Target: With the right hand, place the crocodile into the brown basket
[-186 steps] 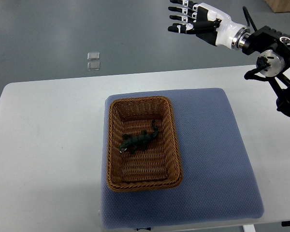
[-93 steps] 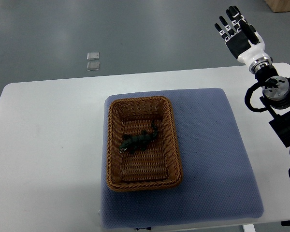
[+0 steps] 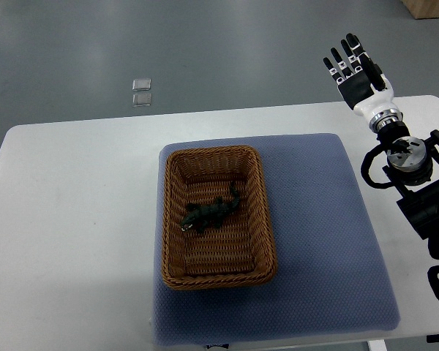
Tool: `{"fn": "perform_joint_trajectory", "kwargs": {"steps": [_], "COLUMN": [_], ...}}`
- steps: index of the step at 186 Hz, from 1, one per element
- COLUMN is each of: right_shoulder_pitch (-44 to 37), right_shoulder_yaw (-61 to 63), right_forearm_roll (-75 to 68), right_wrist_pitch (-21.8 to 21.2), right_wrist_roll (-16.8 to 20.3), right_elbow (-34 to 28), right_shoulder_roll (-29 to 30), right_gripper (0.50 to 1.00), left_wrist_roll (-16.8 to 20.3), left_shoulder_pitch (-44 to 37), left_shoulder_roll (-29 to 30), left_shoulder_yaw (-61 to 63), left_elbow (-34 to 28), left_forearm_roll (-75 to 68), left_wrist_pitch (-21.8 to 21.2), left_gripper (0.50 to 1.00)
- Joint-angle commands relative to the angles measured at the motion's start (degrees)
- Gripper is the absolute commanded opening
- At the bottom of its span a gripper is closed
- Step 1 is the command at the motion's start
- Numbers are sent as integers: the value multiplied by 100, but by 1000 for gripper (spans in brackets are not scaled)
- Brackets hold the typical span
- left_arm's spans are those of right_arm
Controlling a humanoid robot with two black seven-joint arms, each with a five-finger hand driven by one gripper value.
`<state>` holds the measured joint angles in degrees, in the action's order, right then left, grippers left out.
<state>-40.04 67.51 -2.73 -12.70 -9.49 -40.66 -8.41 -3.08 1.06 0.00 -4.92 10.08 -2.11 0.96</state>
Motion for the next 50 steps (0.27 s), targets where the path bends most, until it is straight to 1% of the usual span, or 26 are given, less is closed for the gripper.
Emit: {"fn": "perform_joint_trajectory", "kwargs": {"steps": [1, 50], "right_shoulder_pitch": [31, 110], "right_shoulder_yaw": [-1, -1], "right_forearm_roll": [0, 0], "right_wrist_pitch": [4, -4], "right_wrist_roll": [0, 0], "right_elbow": [14, 6], "right_shoulder_roll": [50, 68], "right_gripper": [930, 930], "left_wrist_roll": [0, 0], "left_shoulder_pitch": [0, 0], "left_shoulder_roll": [0, 0], "left_shoulder_yaw": [0, 0], "left_elbow": [3, -6], "left_forearm_roll": [0, 0], "left_wrist_pitch": [0, 0], "left_gripper": [1000, 1000]}}
